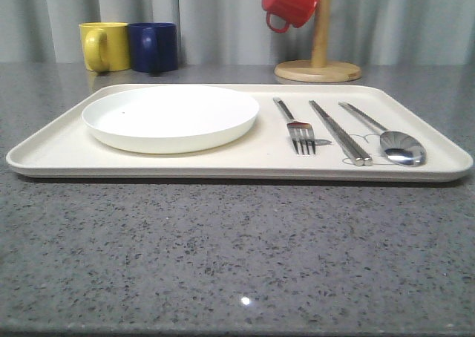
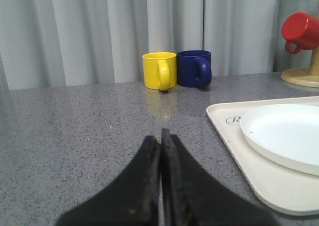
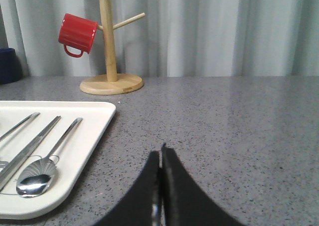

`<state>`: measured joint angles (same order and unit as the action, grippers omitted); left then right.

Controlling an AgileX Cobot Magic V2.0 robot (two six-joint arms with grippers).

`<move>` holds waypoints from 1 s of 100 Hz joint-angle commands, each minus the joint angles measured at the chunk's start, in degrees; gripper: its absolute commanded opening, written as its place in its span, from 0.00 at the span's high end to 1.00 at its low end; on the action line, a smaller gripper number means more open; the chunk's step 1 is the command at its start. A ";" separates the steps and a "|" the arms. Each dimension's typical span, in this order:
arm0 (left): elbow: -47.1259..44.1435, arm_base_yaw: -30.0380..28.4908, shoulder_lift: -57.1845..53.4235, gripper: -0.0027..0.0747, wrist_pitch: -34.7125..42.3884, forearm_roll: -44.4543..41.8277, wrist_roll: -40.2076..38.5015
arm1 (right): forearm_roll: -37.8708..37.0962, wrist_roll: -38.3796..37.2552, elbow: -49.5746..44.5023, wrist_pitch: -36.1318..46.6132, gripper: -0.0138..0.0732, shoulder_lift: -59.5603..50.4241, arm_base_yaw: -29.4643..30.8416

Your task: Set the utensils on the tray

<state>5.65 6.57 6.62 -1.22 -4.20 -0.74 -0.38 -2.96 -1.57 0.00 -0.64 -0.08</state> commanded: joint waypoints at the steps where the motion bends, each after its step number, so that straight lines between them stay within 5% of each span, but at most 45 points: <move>1: -0.53 -0.69 -2.02 0.99 5.04 -0.13 -0.75 | 0.01 0.44 1.00 5.19 0.92 -1.02 0.30; 100: -7.81 -3.08 -8.82 0.99 8.10 0.47 -0.85 | 0.01 0.44 1.00 5.19 0.92 -1.02 0.30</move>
<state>0.26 3.64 -0.29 2.13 -4.20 -0.97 -0.38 -2.96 -1.57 0.30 -0.64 -0.08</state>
